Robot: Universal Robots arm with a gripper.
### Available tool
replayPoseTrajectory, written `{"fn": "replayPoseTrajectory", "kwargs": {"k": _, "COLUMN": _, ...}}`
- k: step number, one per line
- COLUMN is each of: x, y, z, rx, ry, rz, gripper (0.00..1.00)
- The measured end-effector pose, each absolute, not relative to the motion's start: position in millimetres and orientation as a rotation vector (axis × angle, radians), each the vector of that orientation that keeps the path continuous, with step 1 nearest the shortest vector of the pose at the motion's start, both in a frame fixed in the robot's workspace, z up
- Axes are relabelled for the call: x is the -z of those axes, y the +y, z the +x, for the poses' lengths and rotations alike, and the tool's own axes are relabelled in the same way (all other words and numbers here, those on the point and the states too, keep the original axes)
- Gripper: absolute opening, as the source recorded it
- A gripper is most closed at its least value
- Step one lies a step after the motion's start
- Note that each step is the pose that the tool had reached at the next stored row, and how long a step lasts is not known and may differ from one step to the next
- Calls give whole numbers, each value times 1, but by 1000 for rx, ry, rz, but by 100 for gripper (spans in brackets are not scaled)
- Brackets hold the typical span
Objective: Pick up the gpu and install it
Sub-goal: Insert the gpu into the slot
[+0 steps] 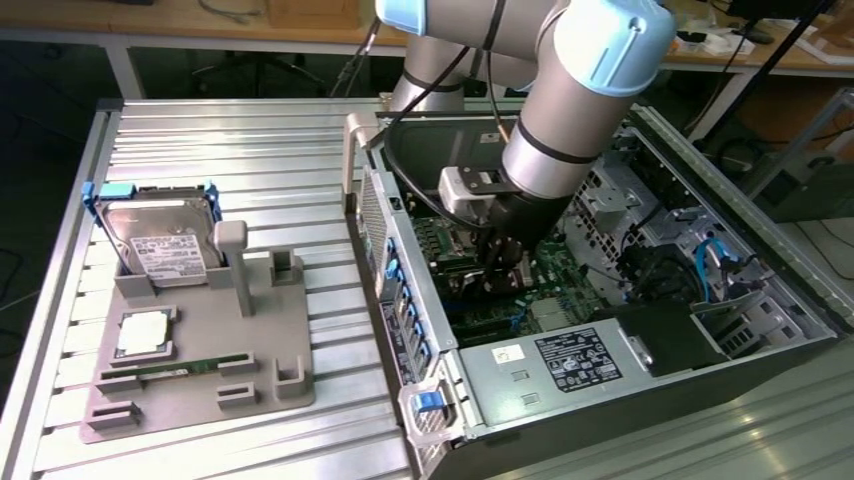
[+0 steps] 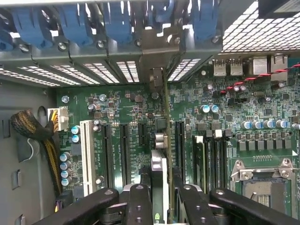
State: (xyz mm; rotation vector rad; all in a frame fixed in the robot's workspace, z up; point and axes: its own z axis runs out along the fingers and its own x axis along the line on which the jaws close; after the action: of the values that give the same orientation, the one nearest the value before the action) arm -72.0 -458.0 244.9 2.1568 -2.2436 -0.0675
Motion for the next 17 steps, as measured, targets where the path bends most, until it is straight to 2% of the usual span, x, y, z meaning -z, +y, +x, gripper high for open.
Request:
{"fn": "replayPoseTrajectory", "kwargs": {"k": 6, "x": -261, "y": -458, "z": -72, "rx": 68, "ry": -2244, "rz": 2157, "gripper": 27}}
{"fn": "replayPoseTrajectory", "kwargs": {"k": 17, "x": -261, "y": -458, "z": -65, "rx": 76, "ry": -2240, "rz": 2153, "gripper": 27}}
